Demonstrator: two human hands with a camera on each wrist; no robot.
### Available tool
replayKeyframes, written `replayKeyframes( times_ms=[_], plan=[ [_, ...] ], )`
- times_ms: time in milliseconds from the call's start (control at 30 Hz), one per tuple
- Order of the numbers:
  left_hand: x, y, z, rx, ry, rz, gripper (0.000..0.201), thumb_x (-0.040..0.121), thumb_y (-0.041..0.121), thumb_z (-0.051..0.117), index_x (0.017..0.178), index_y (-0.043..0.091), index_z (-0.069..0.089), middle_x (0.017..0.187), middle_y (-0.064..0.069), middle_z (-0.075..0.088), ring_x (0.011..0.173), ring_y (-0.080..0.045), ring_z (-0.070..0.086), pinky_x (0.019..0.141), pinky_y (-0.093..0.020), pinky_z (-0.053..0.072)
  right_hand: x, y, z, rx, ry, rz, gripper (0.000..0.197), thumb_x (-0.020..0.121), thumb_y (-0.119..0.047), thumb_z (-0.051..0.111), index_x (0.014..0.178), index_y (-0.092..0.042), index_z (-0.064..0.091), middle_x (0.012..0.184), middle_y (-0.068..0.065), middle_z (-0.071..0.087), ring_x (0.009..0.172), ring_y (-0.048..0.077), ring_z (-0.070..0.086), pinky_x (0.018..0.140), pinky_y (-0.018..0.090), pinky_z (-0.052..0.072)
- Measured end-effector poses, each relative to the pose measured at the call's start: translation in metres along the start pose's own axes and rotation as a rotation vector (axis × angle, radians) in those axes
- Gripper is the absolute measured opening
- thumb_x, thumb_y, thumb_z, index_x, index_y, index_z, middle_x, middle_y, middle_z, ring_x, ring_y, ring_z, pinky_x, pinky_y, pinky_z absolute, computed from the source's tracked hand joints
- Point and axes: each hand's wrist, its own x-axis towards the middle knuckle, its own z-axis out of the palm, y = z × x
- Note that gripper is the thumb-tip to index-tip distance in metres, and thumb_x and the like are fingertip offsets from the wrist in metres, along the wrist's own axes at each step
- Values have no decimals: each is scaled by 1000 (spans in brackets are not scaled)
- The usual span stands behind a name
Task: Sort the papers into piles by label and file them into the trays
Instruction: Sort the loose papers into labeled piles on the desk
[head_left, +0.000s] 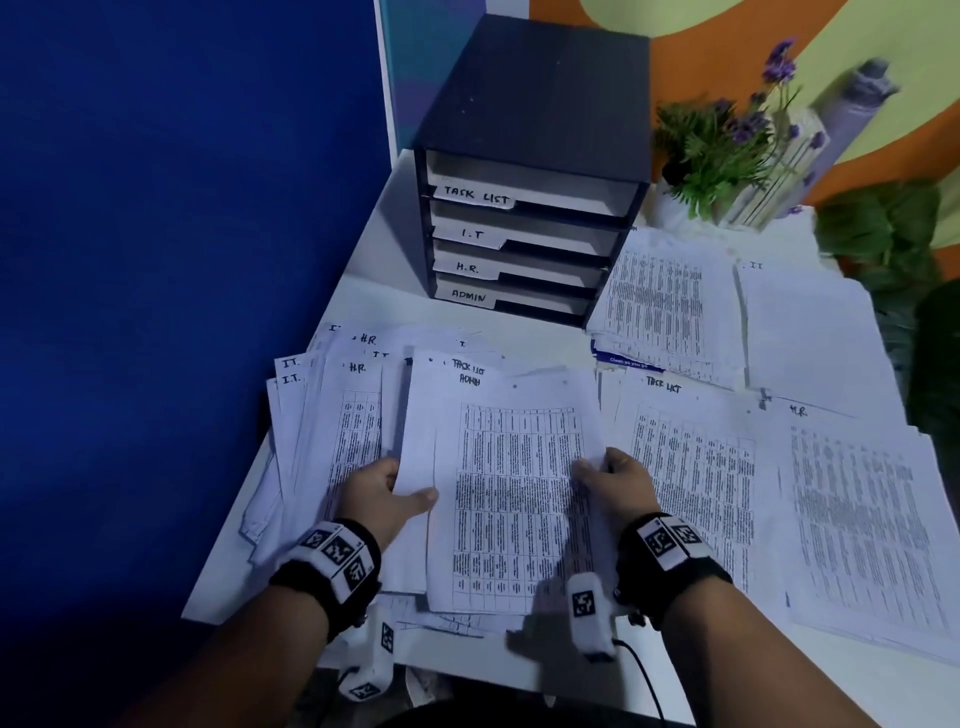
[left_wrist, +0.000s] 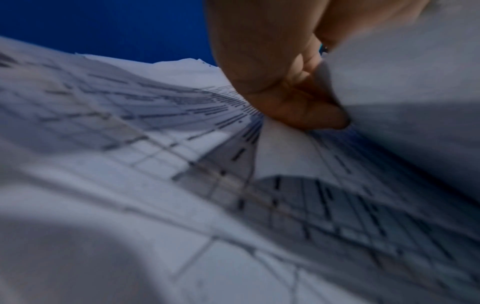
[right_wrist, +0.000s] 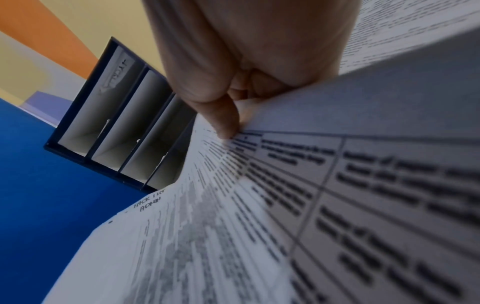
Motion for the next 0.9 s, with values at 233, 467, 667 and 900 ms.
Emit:
replayKeyframes(
  times_ms=[233,467,667,900],
  plan=[
    [-2,7,4,358,84,-1,48,88,42,65,127,15,60,153,-6,26,140,-22,28,110,-27,26,1,-5,0,-286,70,-46,14,85,-10,59,75,0,59,76,17,63,76,30,59,67,31,45],
    [6,7,0,102,36,-38,30,90,24,64,117,10,63,110,-1,67,99,-22,61,83,-24,42,-4,-6,11,-226,83,-151,20,89,-13,55,75,1,58,70,16,60,67,25,54,61,29,42],
    [6,11,-1,-20,144,-35,15,88,13,67,103,12,68,89,0,67,88,-24,65,79,-25,46,-2,-10,-3,107,-107,-102,30,90,-27,63,118,-20,55,97,1,67,89,20,65,84,38,54],
    [8,49,15,-146,222,-56,30,90,12,64,117,18,52,102,3,59,93,-22,58,83,-29,44,9,-18,-49,-33,53,-123,46,86,3,56,120,-22,40,78,1,59,66,16,59,51,24,47]
  ],
)
